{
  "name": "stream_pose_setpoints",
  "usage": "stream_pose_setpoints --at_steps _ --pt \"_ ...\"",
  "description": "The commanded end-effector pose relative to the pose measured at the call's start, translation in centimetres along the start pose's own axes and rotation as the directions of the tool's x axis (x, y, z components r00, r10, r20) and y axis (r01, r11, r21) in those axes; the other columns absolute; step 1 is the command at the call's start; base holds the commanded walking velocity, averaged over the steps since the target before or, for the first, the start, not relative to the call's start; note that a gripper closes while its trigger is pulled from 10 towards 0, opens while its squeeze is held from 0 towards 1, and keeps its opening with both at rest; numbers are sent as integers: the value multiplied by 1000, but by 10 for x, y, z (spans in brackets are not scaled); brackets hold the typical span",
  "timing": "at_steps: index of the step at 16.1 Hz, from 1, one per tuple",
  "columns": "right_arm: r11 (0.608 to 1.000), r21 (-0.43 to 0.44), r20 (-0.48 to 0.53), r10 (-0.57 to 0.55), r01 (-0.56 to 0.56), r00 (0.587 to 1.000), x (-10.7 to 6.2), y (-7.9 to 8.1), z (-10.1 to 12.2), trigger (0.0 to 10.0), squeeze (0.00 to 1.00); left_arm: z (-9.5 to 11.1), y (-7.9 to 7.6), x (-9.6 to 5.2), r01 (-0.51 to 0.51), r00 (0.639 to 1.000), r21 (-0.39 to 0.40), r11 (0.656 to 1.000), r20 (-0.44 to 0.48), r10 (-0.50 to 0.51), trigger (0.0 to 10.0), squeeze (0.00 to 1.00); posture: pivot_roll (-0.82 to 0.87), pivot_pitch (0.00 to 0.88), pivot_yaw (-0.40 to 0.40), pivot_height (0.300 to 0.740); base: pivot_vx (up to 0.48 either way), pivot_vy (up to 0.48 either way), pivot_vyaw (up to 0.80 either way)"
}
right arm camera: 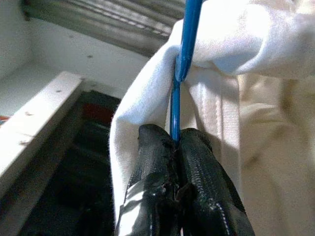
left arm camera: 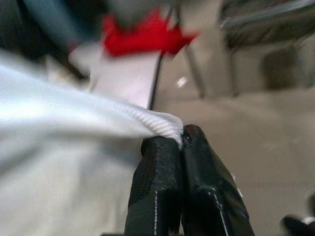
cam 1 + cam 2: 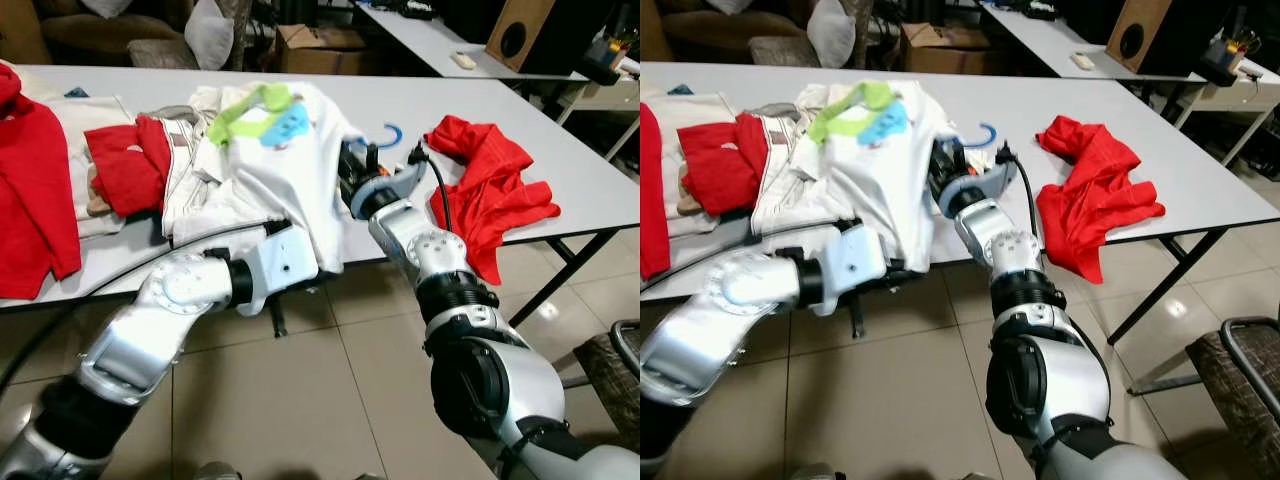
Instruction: Hang hanger
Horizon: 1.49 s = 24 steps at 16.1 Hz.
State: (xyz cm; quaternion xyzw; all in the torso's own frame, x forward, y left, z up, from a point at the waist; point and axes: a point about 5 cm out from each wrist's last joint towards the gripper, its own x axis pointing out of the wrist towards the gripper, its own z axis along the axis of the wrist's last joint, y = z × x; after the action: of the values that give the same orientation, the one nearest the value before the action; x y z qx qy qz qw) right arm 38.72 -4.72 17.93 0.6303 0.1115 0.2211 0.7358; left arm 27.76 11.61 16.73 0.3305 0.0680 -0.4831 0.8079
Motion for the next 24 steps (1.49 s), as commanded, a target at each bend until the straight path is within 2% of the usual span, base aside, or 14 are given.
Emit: stream_pose_setpoints --at_steps 1,2,3,5,9,14,15,16,17,19,20,21,22,24 --pt "990 54 -27 133 -131 991 11 28 -20 10000 0 -2 4 4 -71 997 51 996 -5 72 10000 184 55 0 -134 740 0 0 0" --pt "989 56 -21 142 -140 990 10 29 -18 10000 0 -2 5 4 -82 997 54 995 0 83 10000 184 53 0 -133 740 0 0 0" --pt "988 31 -25 151 -150 988 8 29 -13 10000 0 -1 9 3 -133 991 47 990 11 133 10000 1000 43 0 -125 740 0 0 0" --pt "988 -13 -15 156 -157 988 4 29 -3 10000 0 1 11 1 -177 984 41 983 35 176 10000 1000 40 0 -121 740 0 0 0" --pt "988 -43 74 151 -149 986 -5 27 20 10000 0 -21 -12 -7 -135 991 -51 989 2 136 10000 1000 39 0 -126 740 0 0 542" --pt "977 4 45 211 -211 976 -28 19 38 10000 0 -43 -25 -33 -263 964 -227 938 -32 262 10000 1000 62 0 -148 740 0 0 781" --pt "970 -9 20 242 -241 970 -35 19 38 10000 0 -48 -31 -44 -278 960 -261 925 -47 275 10000 910 64 0 -137 740 0 0 781" --pt "954 -50 -18 295 -296 955 -45 24 38 10000 0 -55 -38 -61 -278 959 -332 901 -49 278 10000 388 61 0 -128 740 0 0 781" --pt "934 -71 -35 349 -351 936 -57 29 41 10000 0 -59 -40 -75 -286 956 -387 876 -48 291 10000 0 63 0 -126 740 0 0 781" --pt "926 -84 -36 365 -367 930 -66 31 45 10000 0 -62 -33 -85 -363 928 -392 845 -70 366 10000 0 72 0 -128 740 0 0 775" --pt "919 -112 -53 375 -379 925 -82 34 48 10000 0 -61 -16 -97 -500 851 -423 756 -76 520 10000 0 73 0 -121 740 0 0 775" --pt "919 -112 -53 375 -379 925 -82 34 48 10000 0 -61 -16 -97 -500 851 -423 756 -76 520 10000 0 73 0 -121 740 0 0 775" --pt "911 -163 -72 371 -378 926 -99 40 50 10000 0 -61 -5 -107 -592 761 -515 620 -104 640 10000 0 65 0 -111 740 0 0 775" --pt "912 -222 -78 337 -346 938 -112 43 51 10000 0 -58 -6 -105 -580 757 -566 586 -110 644 10000 0 58 0 -106 740 0 0 775"
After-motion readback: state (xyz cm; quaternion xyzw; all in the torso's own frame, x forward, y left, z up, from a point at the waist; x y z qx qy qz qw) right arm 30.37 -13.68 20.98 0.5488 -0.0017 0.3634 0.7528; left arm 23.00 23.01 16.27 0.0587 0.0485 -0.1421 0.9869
